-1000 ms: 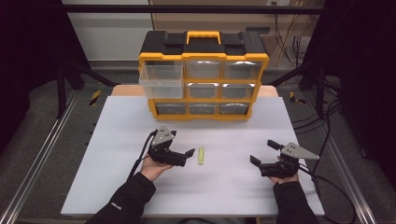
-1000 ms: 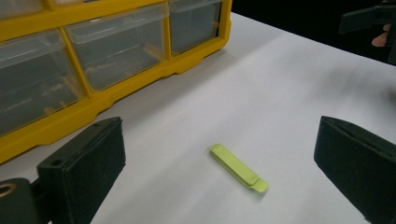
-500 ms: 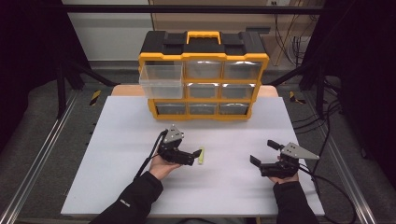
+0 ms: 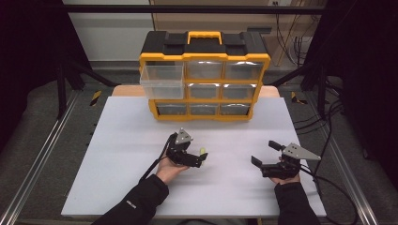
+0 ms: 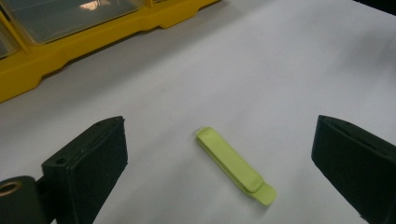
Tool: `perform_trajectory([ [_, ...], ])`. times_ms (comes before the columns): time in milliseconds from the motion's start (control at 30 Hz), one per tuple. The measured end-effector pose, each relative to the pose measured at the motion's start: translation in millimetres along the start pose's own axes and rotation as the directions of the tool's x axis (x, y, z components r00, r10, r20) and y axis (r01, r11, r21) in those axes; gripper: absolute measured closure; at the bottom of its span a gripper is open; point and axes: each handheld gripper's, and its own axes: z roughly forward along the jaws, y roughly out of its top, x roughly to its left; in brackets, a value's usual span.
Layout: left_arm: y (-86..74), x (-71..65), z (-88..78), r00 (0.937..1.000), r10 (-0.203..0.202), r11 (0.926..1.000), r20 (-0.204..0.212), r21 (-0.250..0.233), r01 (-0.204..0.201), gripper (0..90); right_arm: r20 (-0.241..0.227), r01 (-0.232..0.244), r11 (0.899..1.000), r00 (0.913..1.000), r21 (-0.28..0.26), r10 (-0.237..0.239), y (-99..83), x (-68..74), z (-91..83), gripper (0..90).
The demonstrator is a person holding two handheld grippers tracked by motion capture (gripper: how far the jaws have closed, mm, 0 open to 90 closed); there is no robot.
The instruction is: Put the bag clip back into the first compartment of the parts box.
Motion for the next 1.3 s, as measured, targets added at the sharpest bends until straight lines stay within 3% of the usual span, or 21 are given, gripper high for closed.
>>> perform_trajectory([
  [333, -4.8, -7.9, 13.0, 0.9998, -0.010, 0.9984, -0.016, 0.055, 0.010, 14.1, -0.001, -0.002, 1.000, 1.0000, 0.001, 0.002, -0.1, 0.1, 0.3, 0.5],
  [533, -7.0, -9.2, 18.5, 0.9991, -0.032, 0.9962, -0.028, 0.081, 0.034, 25.7, -0.001, -0.003, 1.000, 1.0000, 0.000, 0.003, -0.1, 0.1, 0.3, 0.5],
  [667, -8.2, -12.1, 21.2, 0.9995, -0.021, 0.9952, -0.024, 0.095, 0.023, 34.7, -0.001, -0.004, 1.000, 1.0000, 0.001, 0.004, 0.1, -0.1, 0.1, 0.5],
  [1300, -7.7, -18.6, 26.5, 0.9987, -0.016, 0.9923, -0.048, 0.122, 0.022, 59.0, 0.000, -0.006, 1.000, 1.0000, 0.002, 0.006, 0.3, -0.2, -0.1, 0.5],
])
